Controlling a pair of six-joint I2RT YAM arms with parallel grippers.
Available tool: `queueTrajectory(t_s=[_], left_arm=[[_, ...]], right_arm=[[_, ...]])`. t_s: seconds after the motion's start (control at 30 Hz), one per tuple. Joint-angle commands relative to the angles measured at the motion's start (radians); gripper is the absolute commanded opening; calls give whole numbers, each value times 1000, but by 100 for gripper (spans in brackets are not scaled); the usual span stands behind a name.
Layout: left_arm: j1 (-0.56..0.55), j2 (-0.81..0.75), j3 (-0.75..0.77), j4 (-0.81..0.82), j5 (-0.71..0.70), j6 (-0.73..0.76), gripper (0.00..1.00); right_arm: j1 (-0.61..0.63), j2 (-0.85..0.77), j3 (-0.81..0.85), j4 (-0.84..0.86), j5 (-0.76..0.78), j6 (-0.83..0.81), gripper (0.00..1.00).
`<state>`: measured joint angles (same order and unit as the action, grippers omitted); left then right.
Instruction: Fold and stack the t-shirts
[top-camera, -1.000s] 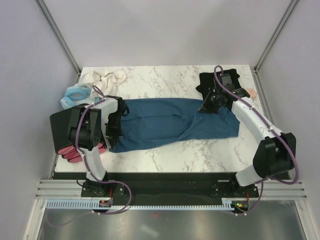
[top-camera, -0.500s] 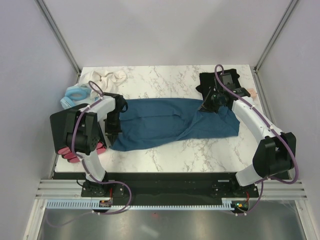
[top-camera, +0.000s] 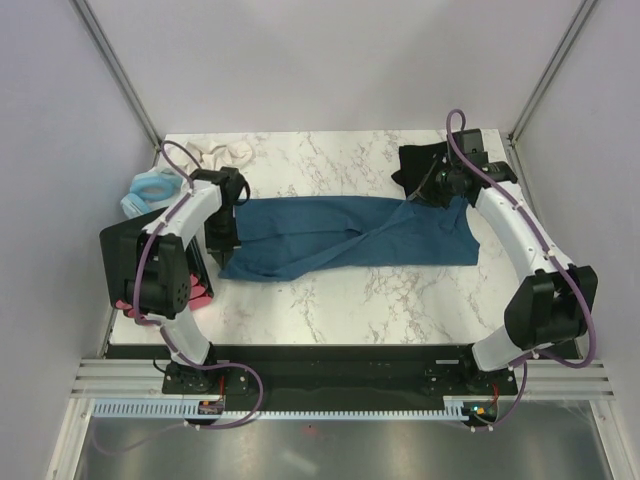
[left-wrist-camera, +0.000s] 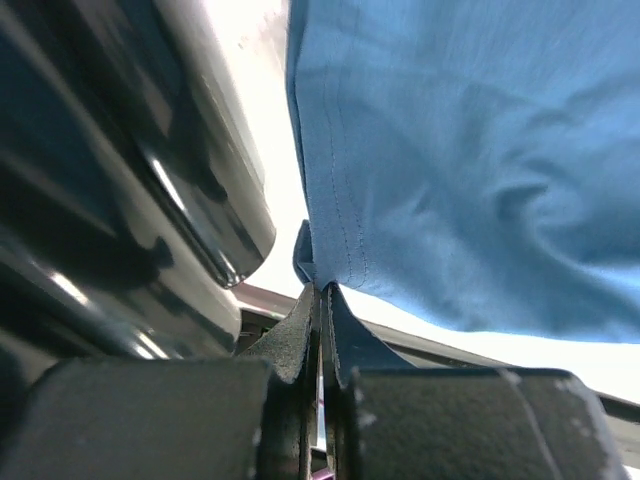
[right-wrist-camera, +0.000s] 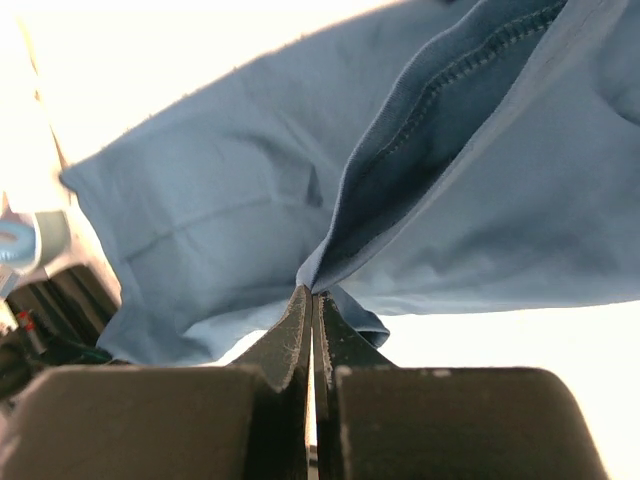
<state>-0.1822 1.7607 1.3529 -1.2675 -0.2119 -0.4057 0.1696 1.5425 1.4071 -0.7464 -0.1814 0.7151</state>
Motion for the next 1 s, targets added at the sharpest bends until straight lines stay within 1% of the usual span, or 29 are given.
queueTrajectory(t_s=[0.0, 0.1, 0.23, 0.33, 0.47, 0.63, 0.77, 0.97], left_arm=[[47, 6, 90, -9, -34, 7, 2], [76, 25, 138, -6, -30, 4, 2], [118, 55, 218, -3, -29, -4, 2], [138, 106, 262, -1, -18, 1, 2], [139, 180, 310, 11, 22, 11, 2], [139, 287, 416, 11, 34, 22, 2], [139, 338, 482, 11, 39, 25, 2], [139, 402, 540, 11, 58, 24, 2]], right_arm=[[-38, 36, 96, -33, 37, -52, 0], [-41, 70, 130, -68, 49, -72, 0], [-41, 84, 136, -103, 115, -91, 0], [-44, 103, 141, -117, 140, -101, 0], [-42, 145, 147, -117, 149, -105, 0], [-42, 176, 164, -116, 174, -114, 0], [-44, 200, 196, -113, 175, -117, 0], [-44, 245, 237, -113, 175, -115, 0]])
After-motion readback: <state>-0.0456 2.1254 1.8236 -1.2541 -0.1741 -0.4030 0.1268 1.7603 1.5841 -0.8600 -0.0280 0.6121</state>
